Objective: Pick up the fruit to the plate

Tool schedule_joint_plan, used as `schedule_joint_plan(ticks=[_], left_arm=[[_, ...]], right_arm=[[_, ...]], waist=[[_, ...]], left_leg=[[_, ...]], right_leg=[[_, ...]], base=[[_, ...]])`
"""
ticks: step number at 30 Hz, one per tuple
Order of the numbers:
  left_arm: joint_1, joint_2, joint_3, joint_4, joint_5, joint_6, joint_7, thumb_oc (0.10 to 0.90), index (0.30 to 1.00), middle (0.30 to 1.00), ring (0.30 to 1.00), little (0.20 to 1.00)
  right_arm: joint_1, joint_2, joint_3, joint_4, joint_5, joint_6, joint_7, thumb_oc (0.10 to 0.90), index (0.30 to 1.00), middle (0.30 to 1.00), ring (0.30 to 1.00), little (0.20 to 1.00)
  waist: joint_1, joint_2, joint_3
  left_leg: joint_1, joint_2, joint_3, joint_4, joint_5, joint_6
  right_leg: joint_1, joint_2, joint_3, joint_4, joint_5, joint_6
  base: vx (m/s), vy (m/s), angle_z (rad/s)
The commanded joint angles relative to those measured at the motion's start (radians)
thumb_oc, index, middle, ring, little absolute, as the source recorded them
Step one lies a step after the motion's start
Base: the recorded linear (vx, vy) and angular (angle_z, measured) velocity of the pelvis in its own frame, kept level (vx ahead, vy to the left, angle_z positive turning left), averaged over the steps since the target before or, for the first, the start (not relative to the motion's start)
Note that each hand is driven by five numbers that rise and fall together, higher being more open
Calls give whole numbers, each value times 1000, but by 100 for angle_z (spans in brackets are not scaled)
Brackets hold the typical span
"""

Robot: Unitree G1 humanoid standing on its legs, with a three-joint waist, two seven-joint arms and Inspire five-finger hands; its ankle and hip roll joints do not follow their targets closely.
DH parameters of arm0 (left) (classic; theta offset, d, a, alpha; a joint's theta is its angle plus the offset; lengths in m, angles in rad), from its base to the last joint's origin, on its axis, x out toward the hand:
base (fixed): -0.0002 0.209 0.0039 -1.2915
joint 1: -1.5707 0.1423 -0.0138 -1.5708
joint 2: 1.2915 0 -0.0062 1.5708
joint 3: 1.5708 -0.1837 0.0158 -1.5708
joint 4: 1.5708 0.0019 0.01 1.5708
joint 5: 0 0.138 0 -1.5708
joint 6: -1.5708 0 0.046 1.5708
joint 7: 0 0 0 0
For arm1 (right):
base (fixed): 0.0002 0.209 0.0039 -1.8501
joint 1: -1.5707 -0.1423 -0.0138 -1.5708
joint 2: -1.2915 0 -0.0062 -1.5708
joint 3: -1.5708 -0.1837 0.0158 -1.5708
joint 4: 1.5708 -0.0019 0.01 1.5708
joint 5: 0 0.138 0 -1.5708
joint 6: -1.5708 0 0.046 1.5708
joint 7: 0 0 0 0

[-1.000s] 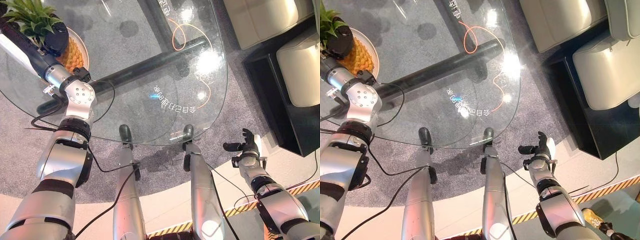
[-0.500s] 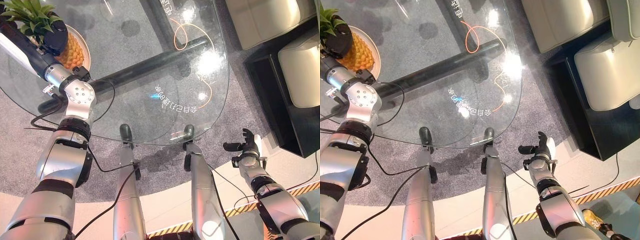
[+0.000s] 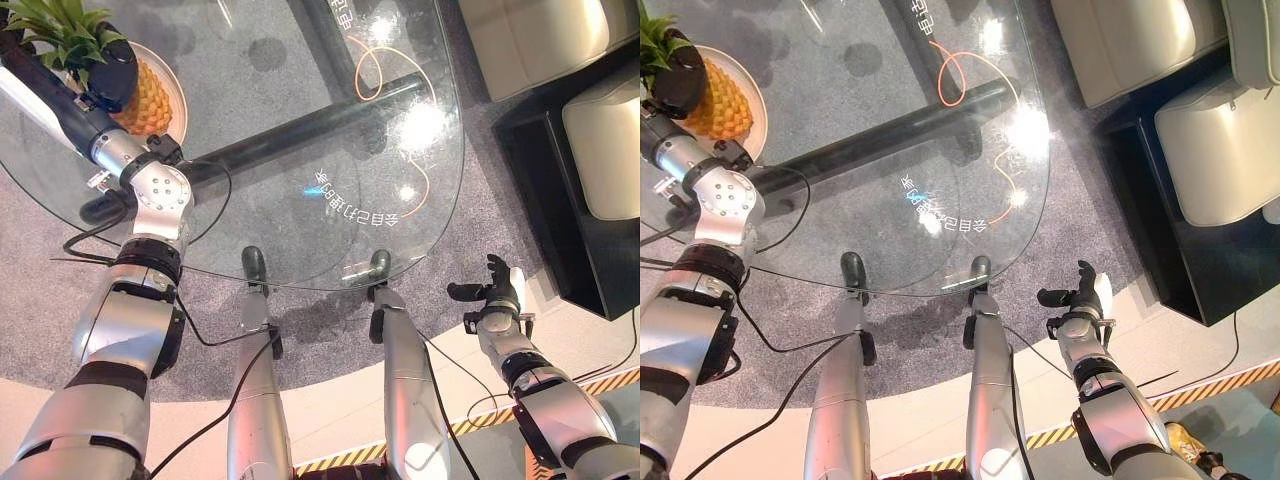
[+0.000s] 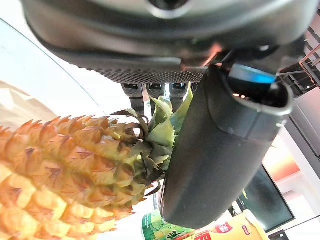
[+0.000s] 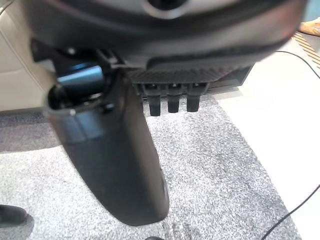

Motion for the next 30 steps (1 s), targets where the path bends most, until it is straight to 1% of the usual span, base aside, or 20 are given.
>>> schedule_joint_plan(ticks=[1,2,14,17,18,19,30], left_arm=[[-54,86,34,-56,45,-111,44,731,841,841,841,831],[-39,83,39,-61,42,-111,44,800,900,900,900,900],[-9,79,49,-83,49,-113,38,800,900,900,900,900],[10,75,52,-99,39,-118,28,800,900,900,900,900],[7,75,53,-101,39,-118,28,800,900,900,900,900],[23,71,54,-110,35,-119,25,800,900,900,900,900],[102,54,71,-178,29,-145,2,800,900,900,900,900]], right_arm=[[52,-42,-24,17,3,4,-66,800,900,900,900,900],[57,-43,-26,18,3,4,-66,800,900,900,900,900],[60,-41,-34,17,2,-2,-67,800,900,900,900,900],[67,-42,-37,14,5,-1,-67,800,900,900,900,900],[64,-43,-39,14,5,-1,-67,800,900,900,900,900],[69,-41,-39,13,6,-2,-69,800,900,900,900,900],[78,-43,-57,10,5,0,-75,800,900,900,900,900]], waist=[[32,-9,-25],[34,-8,-25],[41,-9,-25],[45,-9,-25],[45,-9,-25],[48,-7,-25],[66,6,-25]], left_leg=[[-9,-10,25,155,-158,36],[0,-11,25,156,-166,35],[-8,-15,16,154,-159,39],[0,-15,14,156,-167,38],[-7,-16,14,153,-159,39],[0,-16,12,157,-168,38],[2,-23,6,153,-167,41]], right_leg=[[21,14,-34,-70,55,-27],[29,15,-36,-66,47,-26],[23,15,-38,-71,57,-27],[31,14,-40,-70,51,-26],[25,13,-40,-74,58,-26],[32,12,-42,-71,51,-25],[36,2,-52,-74,52,-24]], base=[[0,0,0],[0,0,0],[0,0,0],[0,0,0],[0,0,0],[0,0,0],[0,0,0]])
